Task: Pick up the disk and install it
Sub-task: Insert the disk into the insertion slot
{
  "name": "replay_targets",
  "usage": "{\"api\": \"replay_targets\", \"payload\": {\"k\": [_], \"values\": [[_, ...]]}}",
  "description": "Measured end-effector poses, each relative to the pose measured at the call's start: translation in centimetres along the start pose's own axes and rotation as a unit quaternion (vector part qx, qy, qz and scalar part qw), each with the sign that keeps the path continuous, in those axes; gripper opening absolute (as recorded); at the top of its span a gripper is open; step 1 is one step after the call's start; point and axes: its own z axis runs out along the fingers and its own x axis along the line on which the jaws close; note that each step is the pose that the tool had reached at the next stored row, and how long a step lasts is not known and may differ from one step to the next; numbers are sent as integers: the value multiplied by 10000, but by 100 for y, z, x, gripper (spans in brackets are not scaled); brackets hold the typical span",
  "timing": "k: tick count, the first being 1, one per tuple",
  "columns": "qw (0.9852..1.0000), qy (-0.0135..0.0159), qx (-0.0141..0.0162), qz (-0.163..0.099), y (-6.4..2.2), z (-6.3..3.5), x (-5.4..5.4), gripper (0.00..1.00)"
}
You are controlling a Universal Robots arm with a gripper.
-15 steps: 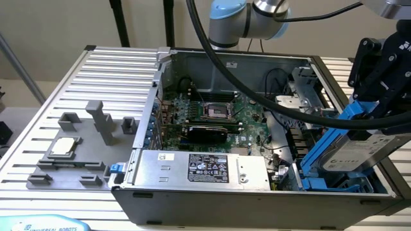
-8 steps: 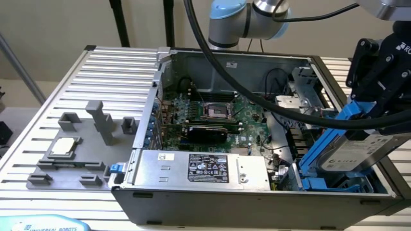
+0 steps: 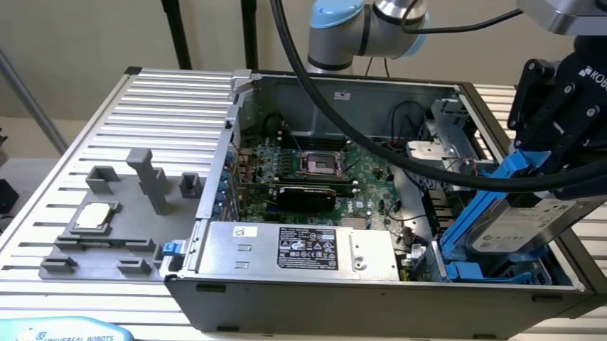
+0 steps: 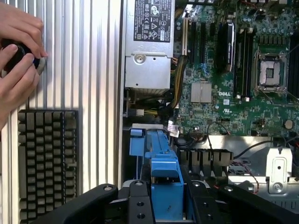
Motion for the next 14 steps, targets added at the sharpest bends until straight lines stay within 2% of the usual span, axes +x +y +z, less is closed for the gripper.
{"api": "replay_targets", "payload": {"k": [14], "values": [[10000,-1,0,3,-4,140,-47,33]]}}
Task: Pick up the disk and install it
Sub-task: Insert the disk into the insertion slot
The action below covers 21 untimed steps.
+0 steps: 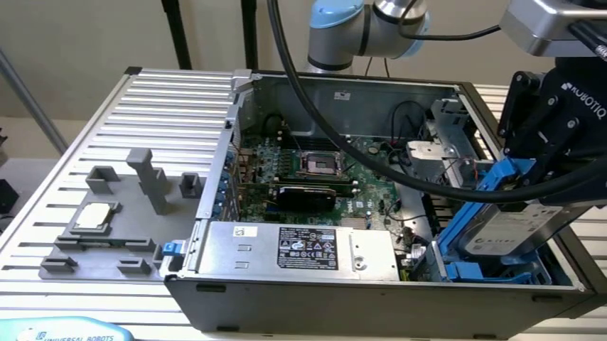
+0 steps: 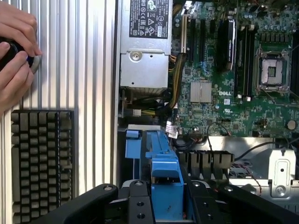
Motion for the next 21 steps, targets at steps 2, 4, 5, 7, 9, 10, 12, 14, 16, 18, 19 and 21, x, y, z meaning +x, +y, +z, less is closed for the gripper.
{"api": "replay_targets", "payload": {"k": [2,4,5,7,9,10,12,14,16,18,19,21], "values": [[10000,-1,0,0,-1,24,-5,33],[10000,-1,0,0,-1,47,-6,33],[10000,-1,0,0,-2,59,-6,33],[10000,-3,0,0,-3,82,-6,33],[10000,-10,0,0,-3,107,-5,33],[10000,-15,0,-1,-3,120,-4,33],[10000,-29,0,-4,-4,150,-3,33],[10000,-51,0,-14,-3,176,-2,33],[10000,-73,-1,-33,-2,198,0,33],[9999,-96,-2,-57,-1,224,3,33],[9999,-102,-2,-69,-1,237,7,33],[9999,-113,-3,-92,-2,266,16,33]]}}
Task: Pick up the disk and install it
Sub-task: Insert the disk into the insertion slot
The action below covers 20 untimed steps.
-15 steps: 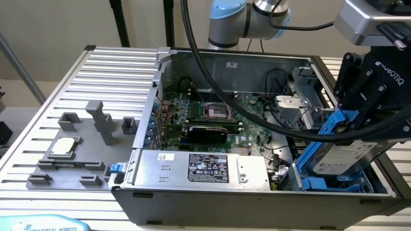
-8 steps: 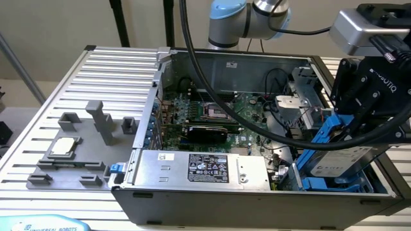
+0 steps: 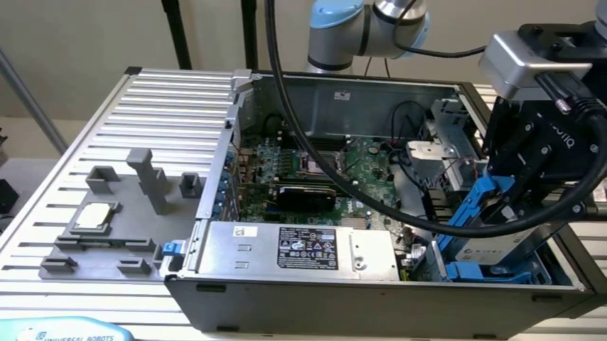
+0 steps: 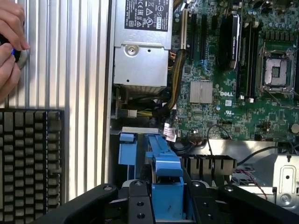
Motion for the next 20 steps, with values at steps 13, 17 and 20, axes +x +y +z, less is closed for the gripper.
{"api": "replay_targets", "payload": {"k": [13,17,20], "values": [[10000,-6,-5,-89,-5,186,52,33],[9999,-5,-6,-108,-6,209,59,33],[9999,-7,-7,-119,-7,226,65,33]]}}
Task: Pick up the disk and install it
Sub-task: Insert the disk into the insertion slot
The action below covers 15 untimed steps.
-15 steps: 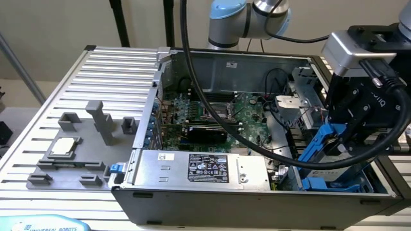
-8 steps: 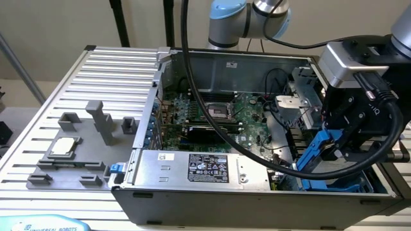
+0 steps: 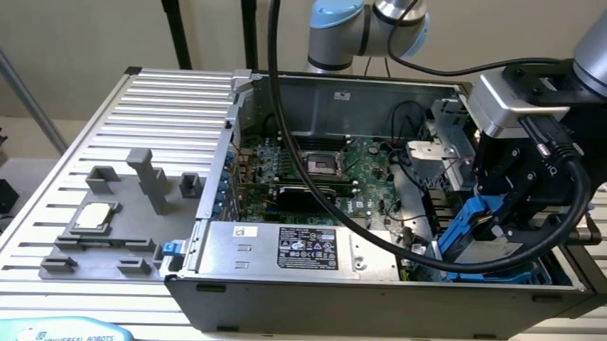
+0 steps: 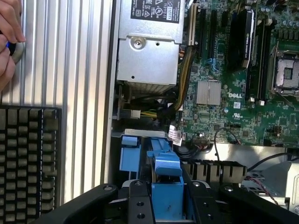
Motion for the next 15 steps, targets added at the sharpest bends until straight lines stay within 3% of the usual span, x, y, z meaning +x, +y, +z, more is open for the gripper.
{"api": "replay_targets", "payload": {"k": [10,15], "values": [[10000,-5,-1,-35,-4,99,22,33],[10000,-4,-2,-38,-2,103,23,47]]}}
